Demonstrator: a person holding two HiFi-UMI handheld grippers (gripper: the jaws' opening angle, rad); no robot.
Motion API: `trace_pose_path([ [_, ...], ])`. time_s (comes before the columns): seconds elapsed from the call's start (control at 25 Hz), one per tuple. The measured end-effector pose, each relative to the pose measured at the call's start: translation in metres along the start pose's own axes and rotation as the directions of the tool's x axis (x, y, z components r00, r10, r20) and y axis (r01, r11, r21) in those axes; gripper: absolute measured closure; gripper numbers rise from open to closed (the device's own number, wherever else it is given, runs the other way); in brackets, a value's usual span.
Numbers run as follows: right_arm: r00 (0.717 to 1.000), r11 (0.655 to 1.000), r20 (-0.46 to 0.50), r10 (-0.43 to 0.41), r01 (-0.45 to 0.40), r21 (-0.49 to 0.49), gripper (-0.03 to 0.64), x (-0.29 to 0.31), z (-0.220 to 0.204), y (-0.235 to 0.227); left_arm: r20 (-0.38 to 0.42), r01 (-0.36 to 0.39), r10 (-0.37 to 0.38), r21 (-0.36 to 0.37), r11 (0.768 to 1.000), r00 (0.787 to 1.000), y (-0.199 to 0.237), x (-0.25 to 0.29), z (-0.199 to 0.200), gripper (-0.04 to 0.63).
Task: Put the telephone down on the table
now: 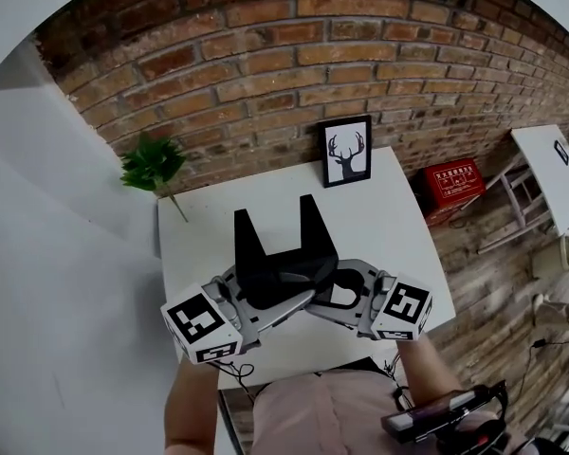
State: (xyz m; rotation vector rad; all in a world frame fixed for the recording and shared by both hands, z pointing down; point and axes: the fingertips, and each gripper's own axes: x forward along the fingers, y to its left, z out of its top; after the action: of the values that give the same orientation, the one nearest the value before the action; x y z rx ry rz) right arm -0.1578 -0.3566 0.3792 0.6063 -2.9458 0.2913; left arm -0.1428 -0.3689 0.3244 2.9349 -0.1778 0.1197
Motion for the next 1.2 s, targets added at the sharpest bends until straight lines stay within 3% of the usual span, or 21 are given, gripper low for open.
trace_pose_path([
  [0.44,0.997,0.997,-0.077,0.014,-0.008,0.080,0.390,0.005,-0.036,-0.029,-0.039,-0.024,0.020,-0.110,0.994,0.999,0.033,0.013,-0.040,0.425],
  [0.72,0.995,0.993,-0.098,0.018,-0.006,0.119,0.428,0.002,-0.063,-0.043,-0.079,-0.036,0.020,-0.212,0.977,0.997,0.050,0.018,-0.085,0.425],
  [1.2,0.984,0.976,-0.178,0.011,0.028,0.214,0.430,0.000,-0.116,-0.054,-0.106,-0.031,-0.004,-0.324,0.946,0.994,0.061,0.034,-0.137,0.425],
])
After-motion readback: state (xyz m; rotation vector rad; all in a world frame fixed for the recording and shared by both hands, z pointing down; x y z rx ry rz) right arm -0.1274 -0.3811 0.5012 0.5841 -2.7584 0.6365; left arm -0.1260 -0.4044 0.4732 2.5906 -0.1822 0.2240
